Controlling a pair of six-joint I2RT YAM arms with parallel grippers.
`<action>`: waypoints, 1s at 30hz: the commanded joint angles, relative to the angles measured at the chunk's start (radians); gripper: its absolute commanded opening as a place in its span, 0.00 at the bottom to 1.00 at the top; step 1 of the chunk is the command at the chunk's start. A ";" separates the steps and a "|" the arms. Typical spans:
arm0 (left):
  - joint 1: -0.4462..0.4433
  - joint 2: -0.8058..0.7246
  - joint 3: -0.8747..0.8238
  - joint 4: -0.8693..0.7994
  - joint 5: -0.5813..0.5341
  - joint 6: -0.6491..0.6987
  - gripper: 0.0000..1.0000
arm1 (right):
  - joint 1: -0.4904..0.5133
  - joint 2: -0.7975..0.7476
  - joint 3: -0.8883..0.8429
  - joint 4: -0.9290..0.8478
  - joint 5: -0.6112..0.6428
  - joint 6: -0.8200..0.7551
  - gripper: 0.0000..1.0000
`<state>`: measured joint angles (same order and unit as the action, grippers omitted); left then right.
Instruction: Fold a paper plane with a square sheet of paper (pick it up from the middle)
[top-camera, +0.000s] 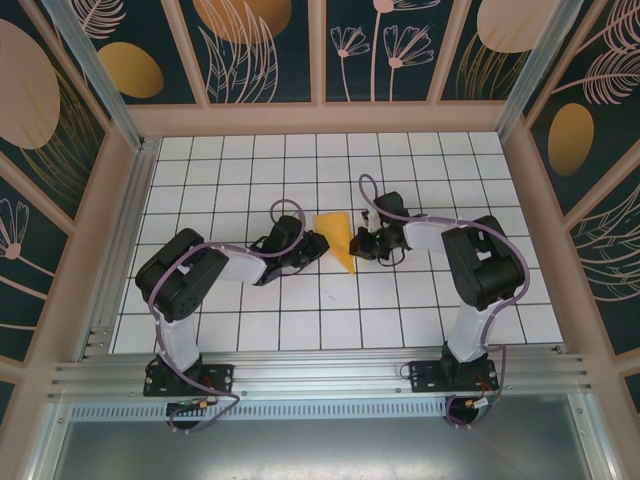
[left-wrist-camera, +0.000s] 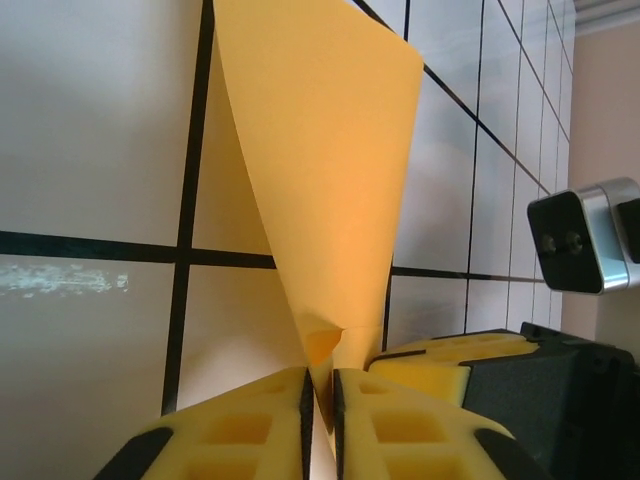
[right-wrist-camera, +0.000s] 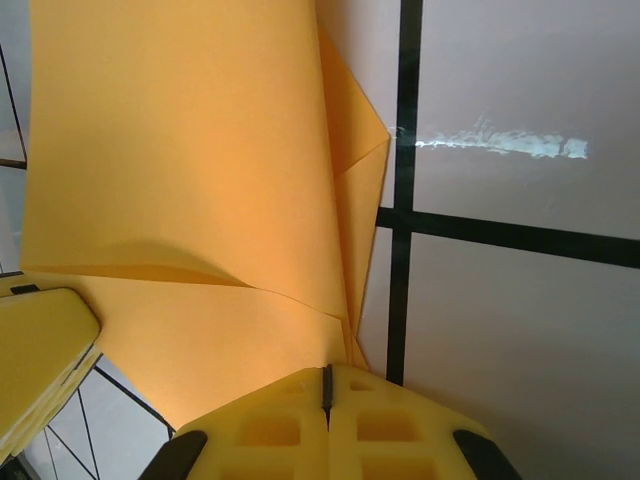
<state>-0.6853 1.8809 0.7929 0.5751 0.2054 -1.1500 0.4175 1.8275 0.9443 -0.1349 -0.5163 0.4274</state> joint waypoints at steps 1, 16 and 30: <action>0.006 0.018 0.014 0.037 0.013 -0.019 0.12 | 0.013 -0.031 0.027 -0.016 0.060 -0.052 0.09; 0.006 0.010 0.077 -0.086 0.010 0.004 0.04 | 0.203 -0.255 -0.081 0.026 0.390 -0.294 0.37; 0.006 0.020 0.101 -0.119 0.020 0.015 0.03 | 0.328 -0.162 -0.095 0.091 0.568 -0.381 0.43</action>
<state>-0.6853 1.8858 0.8719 0.4797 0.2096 -1.1545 0.7307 1.6314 0.8371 -0.0692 -0.0265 0.0845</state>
